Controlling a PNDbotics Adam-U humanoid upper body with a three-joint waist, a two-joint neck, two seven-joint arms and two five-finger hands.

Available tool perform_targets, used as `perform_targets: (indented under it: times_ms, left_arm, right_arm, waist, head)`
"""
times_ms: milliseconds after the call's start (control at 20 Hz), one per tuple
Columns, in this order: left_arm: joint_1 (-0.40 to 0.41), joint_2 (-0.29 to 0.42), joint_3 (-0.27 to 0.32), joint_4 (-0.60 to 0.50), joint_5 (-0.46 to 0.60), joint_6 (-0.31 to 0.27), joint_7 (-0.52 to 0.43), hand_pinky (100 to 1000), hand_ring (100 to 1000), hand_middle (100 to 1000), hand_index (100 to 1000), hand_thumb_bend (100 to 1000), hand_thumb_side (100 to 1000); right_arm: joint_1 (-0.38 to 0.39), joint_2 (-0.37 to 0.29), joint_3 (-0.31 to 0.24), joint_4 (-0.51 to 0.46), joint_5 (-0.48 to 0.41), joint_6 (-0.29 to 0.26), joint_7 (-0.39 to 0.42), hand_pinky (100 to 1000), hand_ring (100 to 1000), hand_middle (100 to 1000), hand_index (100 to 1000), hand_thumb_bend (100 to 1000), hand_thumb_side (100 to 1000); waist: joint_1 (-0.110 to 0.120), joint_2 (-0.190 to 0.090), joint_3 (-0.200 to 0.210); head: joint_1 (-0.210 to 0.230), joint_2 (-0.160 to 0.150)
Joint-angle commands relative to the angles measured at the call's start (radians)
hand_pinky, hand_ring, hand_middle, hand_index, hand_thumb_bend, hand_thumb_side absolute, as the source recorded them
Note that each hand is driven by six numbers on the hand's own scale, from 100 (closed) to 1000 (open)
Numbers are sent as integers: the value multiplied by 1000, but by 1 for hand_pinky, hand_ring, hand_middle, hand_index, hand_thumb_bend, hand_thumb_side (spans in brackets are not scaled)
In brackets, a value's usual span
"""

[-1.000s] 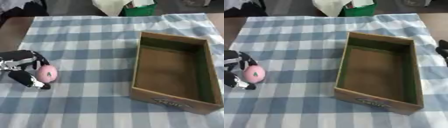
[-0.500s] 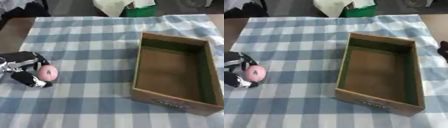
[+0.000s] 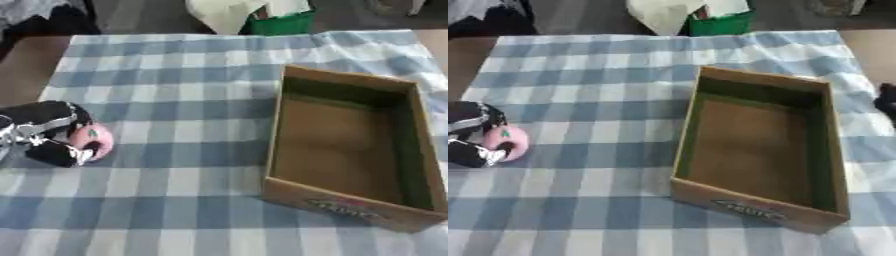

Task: Pick up objects on the table and place them in the box.

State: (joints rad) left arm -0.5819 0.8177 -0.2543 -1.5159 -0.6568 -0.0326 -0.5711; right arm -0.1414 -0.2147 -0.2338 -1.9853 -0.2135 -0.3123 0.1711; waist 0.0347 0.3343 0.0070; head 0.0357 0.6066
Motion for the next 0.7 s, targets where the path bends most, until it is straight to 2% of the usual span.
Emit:
perform_targets:
  times_ms: [50,200,300,400,550,700]
  left_arm:
    - [-21,26,32,-46,-12,11,68,297,546,611,554,100,475]
    - [-30,28,58,-91,-57,14,152,280,534,593,518,100,457]
    - [-46,21,73,-128,-103,12,219,262,518,575,487,100,398]
    - [-77,-1,72,-161,-152,7,288,256,514,571,475,100,381]
    - [-135,-74,53,-179,-216,-14,338,259,512,572,475,100,375]
    - [-193,-178,30,-169,-272,-41,344,258,509,568,471,100,374]
  right_arm:
    - [-7,-7,-5,-15,3,-1,-4,898,897,688,942,100,1000]
    - [-5,-9,-7,-15,3,-3,-6,897,897,688,941,100,1000]
    - [-4,-11,-8,-15,2,-6,-9,896,896,688,941,100,1000]
    - [-4,-17,-9,-15,-2,-11,-13,893,895,689,940,100,1000]
    - [-4,-32,-10,-15,-15,-29,-21,887,891,691,937,100,1000]
    - [-4,-46,-14,-15,-32,-50,-31,883,888,692,935,100,1000]
  waist:
    - [-1,-17,2]
    - [-1,-19,3]
    - [-1,-22,4]
    - [-2,-27,3]
    - [-6,-34,-1]
    - [-10,-40,-7]
  head:
    - [-10,3]
    - [-17,7]
    - [-21,10]
    - [-26,14]
    - [-40,22]
    - [-56,27]
